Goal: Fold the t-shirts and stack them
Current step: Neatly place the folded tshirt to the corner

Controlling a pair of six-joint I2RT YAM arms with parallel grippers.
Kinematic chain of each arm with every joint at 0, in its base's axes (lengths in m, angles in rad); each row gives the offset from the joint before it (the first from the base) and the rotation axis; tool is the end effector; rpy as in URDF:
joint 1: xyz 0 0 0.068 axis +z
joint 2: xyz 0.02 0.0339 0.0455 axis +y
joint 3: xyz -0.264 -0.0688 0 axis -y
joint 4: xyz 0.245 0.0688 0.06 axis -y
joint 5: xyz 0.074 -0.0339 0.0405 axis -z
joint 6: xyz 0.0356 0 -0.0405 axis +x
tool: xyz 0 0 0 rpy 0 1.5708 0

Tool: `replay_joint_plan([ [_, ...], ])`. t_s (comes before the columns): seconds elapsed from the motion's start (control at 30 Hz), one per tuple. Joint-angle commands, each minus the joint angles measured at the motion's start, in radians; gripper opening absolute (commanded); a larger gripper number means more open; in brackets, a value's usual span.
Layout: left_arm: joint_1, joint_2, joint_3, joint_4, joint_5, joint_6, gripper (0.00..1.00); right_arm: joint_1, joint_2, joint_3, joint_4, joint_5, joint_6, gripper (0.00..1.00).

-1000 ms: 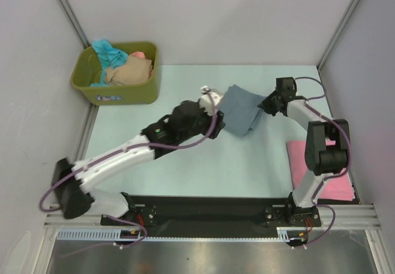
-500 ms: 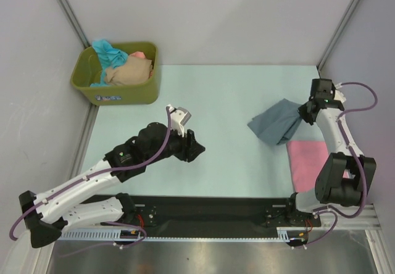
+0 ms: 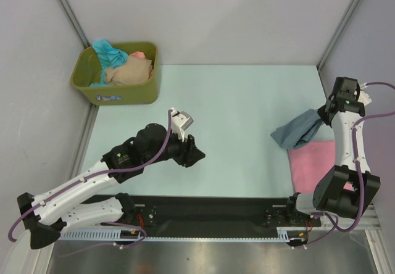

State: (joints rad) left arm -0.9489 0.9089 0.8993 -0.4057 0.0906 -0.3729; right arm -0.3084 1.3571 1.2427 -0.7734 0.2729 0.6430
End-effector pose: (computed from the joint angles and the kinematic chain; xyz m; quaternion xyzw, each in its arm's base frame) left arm 0.1159 -0.1672 0.3352 0.2614 0.7953 -0.3648 0.4074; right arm 0.2664 -0.0949 0.3191 0.4680 0.8090 -0.0711 0.3485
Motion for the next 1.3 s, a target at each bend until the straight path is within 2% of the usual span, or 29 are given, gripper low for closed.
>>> replay_joint_plan([
  [0.0,0.001,-0.005,0.024,-0.008,0.035,0.045,0.53,-0.008,-0.049,0.070,0.003,0.014,-0.005,0.00],
  [0.3,0.032,0.012,0.050,-0.025,0.089,0.086,0.52,-0.008,-0.070,0.090,0.005,0.077,0.087,0.00],
  [0.8,0.104,0.015,0.013,0.016,0.166,0.078,0.52,-0.015,-0.061,0.161,-0.044,0.118,0.081,0.00],
  [1.27,0.124,0.021,-0.007,0.025,0.202,0.063,0.52,-0.092,-0.104,0.112,-0.067,-0.034,0.081,0.00],
])
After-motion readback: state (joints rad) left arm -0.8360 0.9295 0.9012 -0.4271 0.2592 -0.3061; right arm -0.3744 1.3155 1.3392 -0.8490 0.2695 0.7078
